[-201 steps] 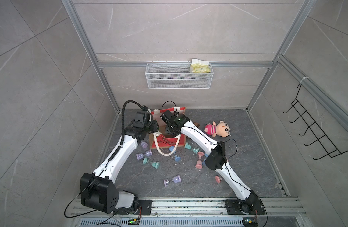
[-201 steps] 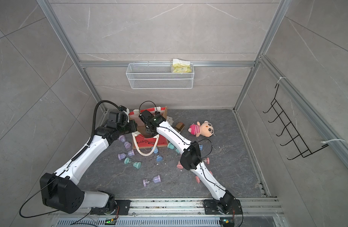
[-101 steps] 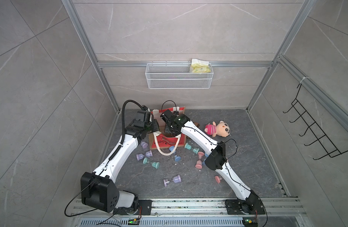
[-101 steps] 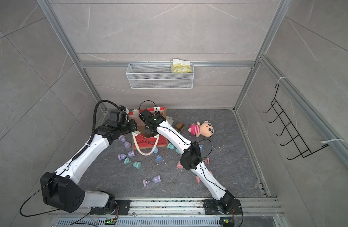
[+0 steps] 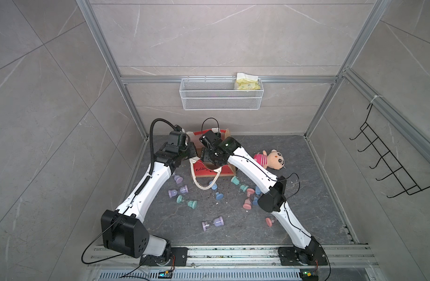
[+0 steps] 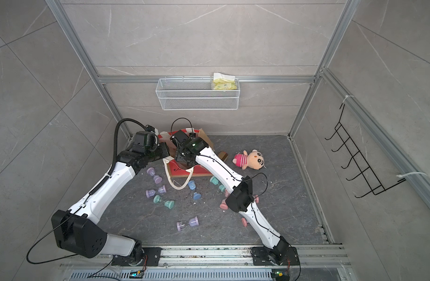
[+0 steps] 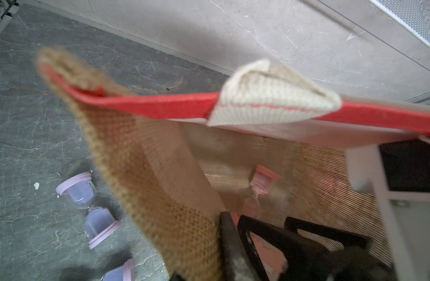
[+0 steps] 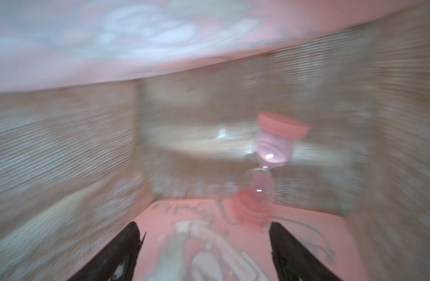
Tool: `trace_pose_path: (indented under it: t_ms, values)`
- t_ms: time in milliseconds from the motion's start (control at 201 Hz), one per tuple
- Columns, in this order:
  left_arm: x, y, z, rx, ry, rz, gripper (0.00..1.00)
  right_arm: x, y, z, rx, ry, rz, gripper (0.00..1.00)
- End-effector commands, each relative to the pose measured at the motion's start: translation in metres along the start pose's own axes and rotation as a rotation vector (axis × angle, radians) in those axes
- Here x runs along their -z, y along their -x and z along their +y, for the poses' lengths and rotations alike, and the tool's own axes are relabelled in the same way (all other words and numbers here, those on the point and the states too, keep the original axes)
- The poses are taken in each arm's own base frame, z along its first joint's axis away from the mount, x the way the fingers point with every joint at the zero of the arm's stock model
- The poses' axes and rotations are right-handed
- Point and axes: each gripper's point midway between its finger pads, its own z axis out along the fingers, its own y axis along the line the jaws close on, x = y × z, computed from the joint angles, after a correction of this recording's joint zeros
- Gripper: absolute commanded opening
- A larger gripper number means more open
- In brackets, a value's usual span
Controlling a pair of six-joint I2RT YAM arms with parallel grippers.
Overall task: Put the hourglass into the canvas bag
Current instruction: Place the hourglass in the canvas bag.
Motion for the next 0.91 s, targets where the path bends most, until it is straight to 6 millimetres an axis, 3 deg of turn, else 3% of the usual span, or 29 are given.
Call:
trace_pose_path:
  t_ms: [0,40,169,438,712,901]
  values:
    - [-0.005,0.004,0.015,0.036,0.068,0.009,0.0,0.055,0.029,0.012,-0.005,0.098,-0.105,0.89]
    - [-0.006,0.005,0.015,0.036,0.069,0.008,0.0,0.061,0.03,0.013,-0.01,0.114,-0.113,0.9]
    - [-0.005,0.008,0.015,0.039,0.069,-0.001,0.0,0.051,0.019,0.014,-0.004,0.128,-0.083,0.91]
    - [-0.007,0.006,0.023,0.042,0.107,0.017,0.0,0.039,0.01,0.043,0.005,0.215,-0.055,0.94]
    - [-0.004,-0.004,0.035,0.059,0.161,0.066,0.0,0.004,-0.003,0.055,-0.041,0.223,0.023,0.99]
    - [-0.013,-0.009,0.035,0.058,0.166,0.099,0.0,-0.019,-0.012,0.056,-0.052,0.21,0.048,0.99]
